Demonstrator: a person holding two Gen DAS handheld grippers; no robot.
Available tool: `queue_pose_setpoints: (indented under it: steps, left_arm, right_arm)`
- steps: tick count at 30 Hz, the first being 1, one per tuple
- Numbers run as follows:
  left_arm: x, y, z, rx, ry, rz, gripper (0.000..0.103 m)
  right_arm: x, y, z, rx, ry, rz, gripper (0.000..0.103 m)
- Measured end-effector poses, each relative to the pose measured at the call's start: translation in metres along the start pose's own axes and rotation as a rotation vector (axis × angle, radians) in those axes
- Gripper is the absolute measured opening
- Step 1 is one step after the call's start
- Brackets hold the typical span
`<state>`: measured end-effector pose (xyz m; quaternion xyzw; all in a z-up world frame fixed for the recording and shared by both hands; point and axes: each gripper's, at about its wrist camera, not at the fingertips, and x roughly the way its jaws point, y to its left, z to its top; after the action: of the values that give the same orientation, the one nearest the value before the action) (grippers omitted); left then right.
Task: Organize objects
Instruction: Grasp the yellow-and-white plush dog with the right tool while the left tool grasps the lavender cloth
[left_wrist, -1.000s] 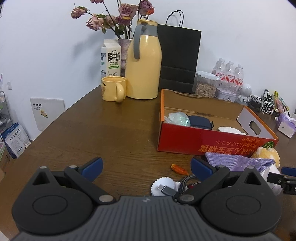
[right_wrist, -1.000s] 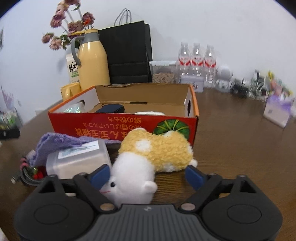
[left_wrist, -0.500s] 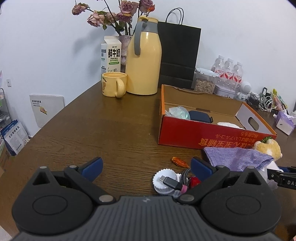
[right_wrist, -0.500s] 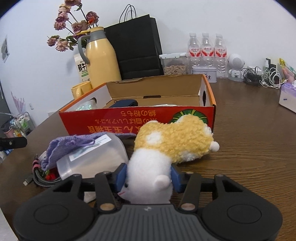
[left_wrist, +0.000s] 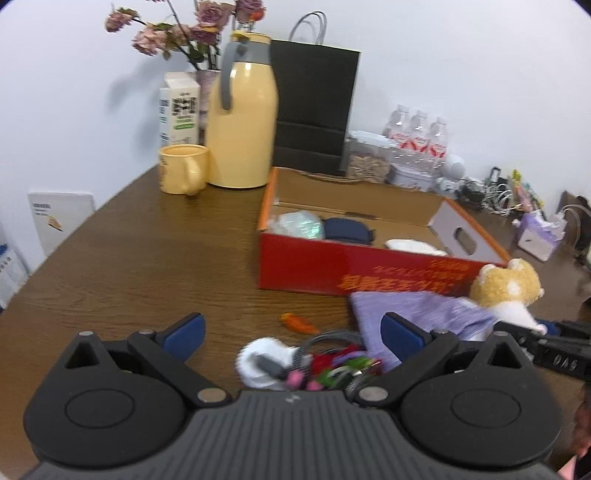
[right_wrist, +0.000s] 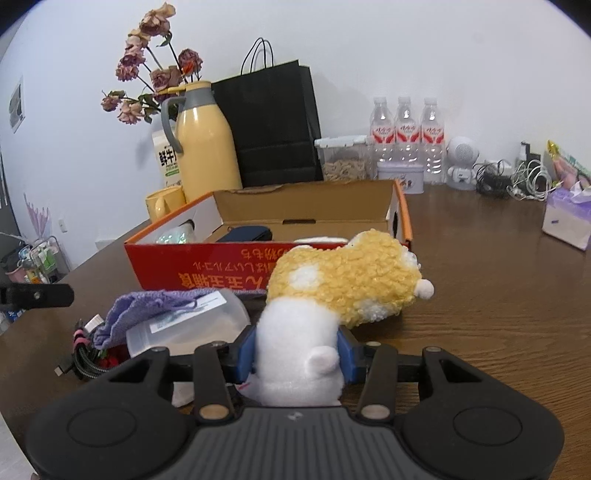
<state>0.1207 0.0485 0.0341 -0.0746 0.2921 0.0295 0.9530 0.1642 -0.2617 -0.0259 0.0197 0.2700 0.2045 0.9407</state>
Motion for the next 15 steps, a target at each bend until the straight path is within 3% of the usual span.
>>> queue_pose_setpoints:
  steps: [5,15]
  left_arm:
    - [0.022,-0.023,0.015,0.002,0.057,-0.065,0.103]
    - [0.093,-0.057,0.033,-0.046,0.26,-0.067,0.103]
  right_arm:
    - [-0.005,-0.001,0.004,-0.018,-0.021,-0.006,0.044]
    - [0.003,-0.014,0.016,-0.035,-0.027,-0.011,0.044]
